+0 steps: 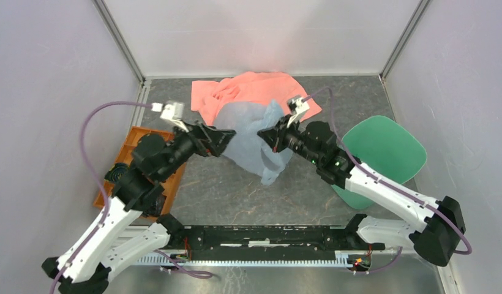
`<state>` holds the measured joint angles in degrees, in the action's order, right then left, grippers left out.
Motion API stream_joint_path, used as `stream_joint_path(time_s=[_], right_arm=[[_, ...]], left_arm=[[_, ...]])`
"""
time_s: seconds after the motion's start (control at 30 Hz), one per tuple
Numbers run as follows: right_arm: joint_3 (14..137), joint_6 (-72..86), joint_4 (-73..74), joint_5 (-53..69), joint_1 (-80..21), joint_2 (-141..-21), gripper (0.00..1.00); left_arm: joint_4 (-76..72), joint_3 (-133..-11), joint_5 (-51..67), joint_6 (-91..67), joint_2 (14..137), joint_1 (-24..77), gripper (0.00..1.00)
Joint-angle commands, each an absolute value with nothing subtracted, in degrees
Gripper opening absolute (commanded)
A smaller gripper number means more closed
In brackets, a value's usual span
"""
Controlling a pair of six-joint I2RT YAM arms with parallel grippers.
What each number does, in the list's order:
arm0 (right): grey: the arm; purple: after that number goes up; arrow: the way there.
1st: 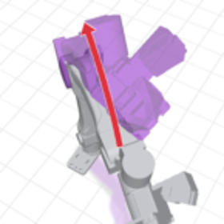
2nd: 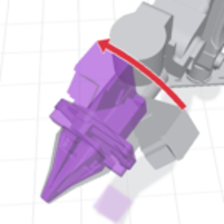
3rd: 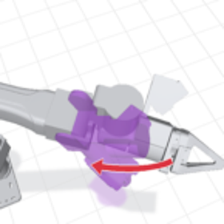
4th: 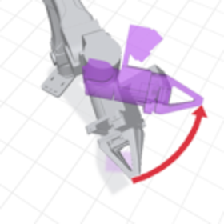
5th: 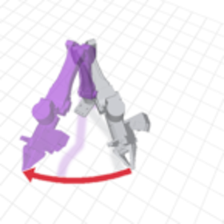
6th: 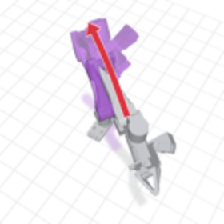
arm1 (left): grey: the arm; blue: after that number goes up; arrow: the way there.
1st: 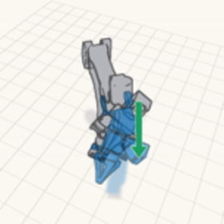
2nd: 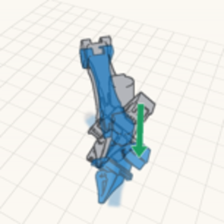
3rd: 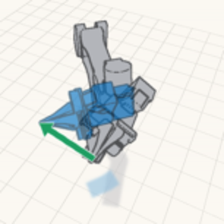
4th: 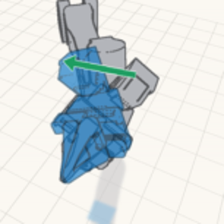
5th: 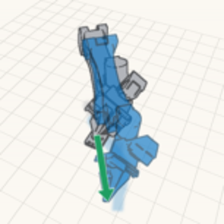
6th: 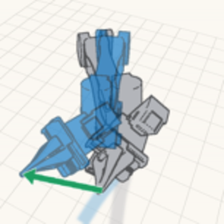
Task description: Put the trash bags into the trash bin
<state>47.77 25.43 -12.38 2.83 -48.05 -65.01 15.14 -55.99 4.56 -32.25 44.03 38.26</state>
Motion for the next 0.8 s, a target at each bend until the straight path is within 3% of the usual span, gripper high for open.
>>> stream_joint_path(time_s=[0.0,0.4,0.77], right_arm=[[57.58,41.14,-1.53,-1.43,-46.09,-65.03,0.00],[58.91,55.90,-15.35,12.51,-45.94,-66.22,0.00],[56.68,60.90,-21.71,12.13,-47.24,-66.62,0.00]], left_arm=[[17.86,-55.17,-15.36,-34.17,38.59,38.40,1.00],[0.59,-48.36,17.63,-19.22,41.74,38.41,1.00],[-17.79,-39.09,19.22,-18.62,45.72,39.49,1.00]])
